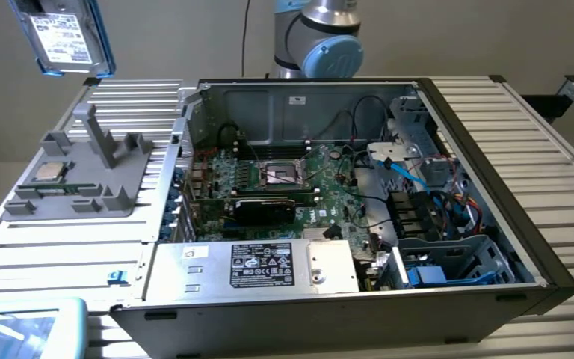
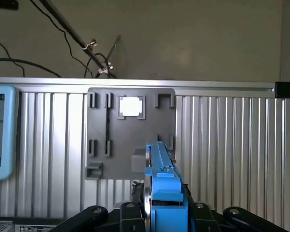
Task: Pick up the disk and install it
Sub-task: 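Pick up the disk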
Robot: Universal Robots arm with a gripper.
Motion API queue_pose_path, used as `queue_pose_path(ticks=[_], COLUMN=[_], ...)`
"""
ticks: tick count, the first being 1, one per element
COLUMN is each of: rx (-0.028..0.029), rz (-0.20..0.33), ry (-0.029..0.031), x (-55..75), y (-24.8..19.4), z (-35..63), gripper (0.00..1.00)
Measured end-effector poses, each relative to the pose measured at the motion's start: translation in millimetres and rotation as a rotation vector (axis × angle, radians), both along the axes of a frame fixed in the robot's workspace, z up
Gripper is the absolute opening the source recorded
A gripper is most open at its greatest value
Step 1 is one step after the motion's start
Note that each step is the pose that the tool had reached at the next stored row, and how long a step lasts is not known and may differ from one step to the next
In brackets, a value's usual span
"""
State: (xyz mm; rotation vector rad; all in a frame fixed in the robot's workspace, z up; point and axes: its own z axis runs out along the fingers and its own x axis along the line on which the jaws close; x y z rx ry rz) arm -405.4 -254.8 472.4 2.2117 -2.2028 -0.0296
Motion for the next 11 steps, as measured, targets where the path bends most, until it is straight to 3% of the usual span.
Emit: queue_pose_path(ticks=[11], rx=[0.0], rz=[0.0], ry=[0.0035], x=[17.0], y=[-20.6], z=[10.6], gripper=[0.37])
